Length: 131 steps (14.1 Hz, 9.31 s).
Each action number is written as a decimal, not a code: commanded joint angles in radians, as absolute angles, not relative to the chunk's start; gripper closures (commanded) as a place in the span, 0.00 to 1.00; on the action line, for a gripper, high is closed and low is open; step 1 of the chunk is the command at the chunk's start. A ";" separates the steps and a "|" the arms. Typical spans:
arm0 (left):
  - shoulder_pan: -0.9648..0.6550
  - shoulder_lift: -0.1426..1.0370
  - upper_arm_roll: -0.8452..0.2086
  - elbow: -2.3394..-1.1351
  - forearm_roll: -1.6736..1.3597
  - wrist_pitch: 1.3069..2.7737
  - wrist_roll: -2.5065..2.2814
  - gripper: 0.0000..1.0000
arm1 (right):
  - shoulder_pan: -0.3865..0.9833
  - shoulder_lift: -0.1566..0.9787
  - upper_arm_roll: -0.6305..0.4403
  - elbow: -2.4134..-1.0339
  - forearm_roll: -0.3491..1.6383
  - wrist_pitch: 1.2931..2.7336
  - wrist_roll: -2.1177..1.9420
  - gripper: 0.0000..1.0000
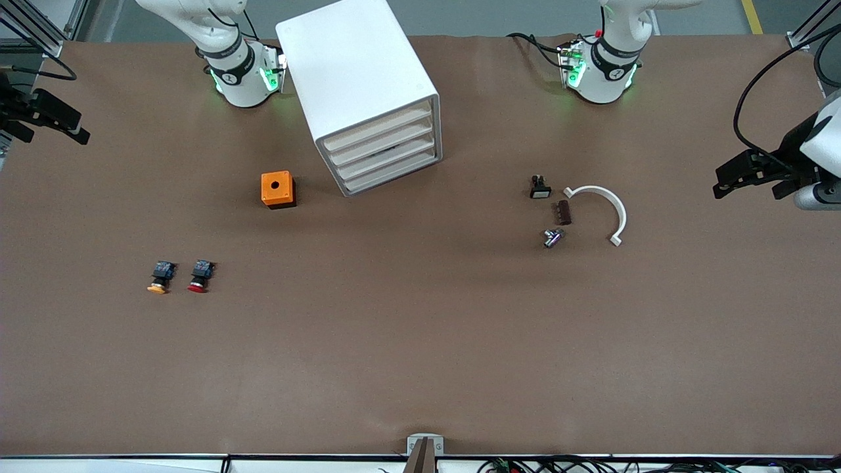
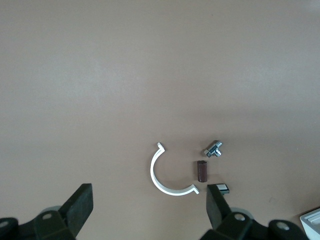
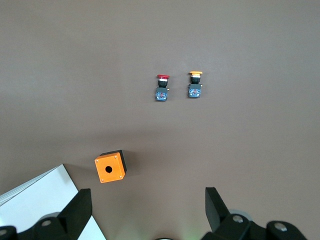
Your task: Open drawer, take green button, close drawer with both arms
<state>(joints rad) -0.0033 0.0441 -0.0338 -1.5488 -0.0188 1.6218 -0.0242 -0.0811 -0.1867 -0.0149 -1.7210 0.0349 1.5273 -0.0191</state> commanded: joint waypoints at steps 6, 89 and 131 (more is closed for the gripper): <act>-0.008 0.051 -0.031 -1.528 -0.009 1.603 -0.025 0.00 | -0.083 -0.201 -0.014 -1.727 0.043 1.525 -0.029 0.00; -0.503 1.065 -0.133 -1.322 -0.960 1.365 -2.194 0.59 | 0.224 0.046 -0.009 -1.675 0.135 1.630 0.869 0.00; -0.473 1.065 -0.089 -1.290 -0.956 1.413 -2.161 0.82 | 0.449 0.172 -0.011 -1.597 0.081 1.735 1.483 0.00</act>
